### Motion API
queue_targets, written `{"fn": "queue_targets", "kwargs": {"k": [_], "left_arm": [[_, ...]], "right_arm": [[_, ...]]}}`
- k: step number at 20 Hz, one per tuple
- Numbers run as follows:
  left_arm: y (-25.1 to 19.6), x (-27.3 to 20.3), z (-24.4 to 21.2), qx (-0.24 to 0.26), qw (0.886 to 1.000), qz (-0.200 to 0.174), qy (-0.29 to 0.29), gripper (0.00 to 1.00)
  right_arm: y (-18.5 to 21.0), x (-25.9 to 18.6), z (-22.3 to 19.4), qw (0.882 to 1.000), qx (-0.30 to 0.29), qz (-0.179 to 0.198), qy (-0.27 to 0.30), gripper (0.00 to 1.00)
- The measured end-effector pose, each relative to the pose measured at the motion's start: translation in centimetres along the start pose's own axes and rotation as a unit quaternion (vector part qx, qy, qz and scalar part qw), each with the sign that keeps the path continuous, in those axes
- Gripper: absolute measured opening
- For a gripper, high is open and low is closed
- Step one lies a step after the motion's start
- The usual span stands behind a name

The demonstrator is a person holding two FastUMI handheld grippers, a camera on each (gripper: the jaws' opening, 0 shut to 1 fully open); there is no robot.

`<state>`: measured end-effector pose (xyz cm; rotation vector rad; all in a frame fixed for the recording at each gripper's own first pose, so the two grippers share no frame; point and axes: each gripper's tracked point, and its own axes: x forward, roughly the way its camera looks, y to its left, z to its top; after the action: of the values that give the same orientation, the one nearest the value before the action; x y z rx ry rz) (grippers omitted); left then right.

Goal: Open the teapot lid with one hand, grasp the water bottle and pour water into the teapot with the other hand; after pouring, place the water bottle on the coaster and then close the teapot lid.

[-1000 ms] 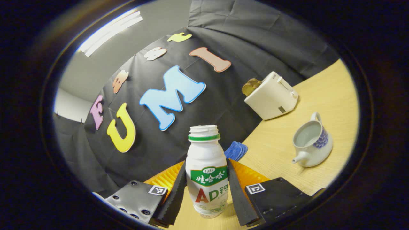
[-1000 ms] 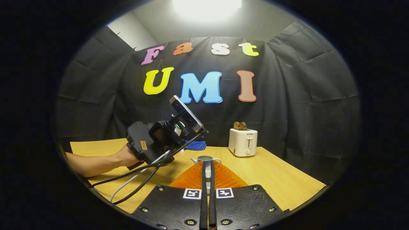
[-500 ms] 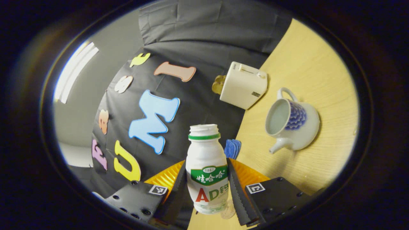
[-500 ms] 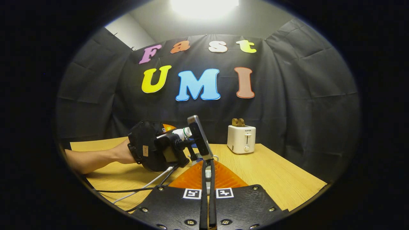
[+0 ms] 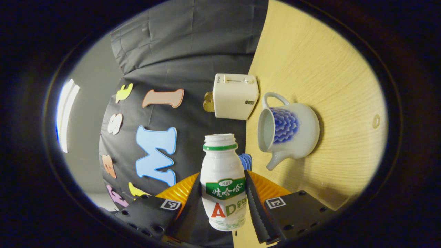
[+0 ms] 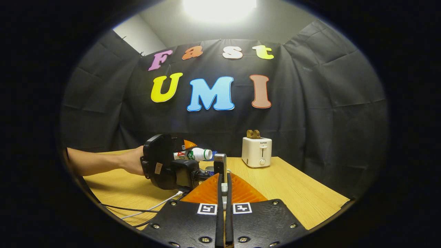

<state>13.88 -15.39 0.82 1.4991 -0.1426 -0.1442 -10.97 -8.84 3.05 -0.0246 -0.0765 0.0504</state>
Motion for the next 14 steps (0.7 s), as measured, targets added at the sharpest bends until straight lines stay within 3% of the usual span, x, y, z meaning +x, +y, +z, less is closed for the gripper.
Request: {"fn": "queue_targets", "kwargs": {"k": [8, 14], "left_arm": [[1.2, 0.0, 0.0, 0.097, 0.995, -0.005, -0.003, 0.80], [1.1, 0.4, 0.3, 0.133, 0.991, -0.014, -0.007, 0.80]], "right_arm": [[-0.4, -0.2, 0.2, 1.000, 0.000, -0.006, -0.005, 0.02], [-0.5, -0.2, 0.2, 1.000, 0.002, -0.006, -0.006, 0.02]]}}
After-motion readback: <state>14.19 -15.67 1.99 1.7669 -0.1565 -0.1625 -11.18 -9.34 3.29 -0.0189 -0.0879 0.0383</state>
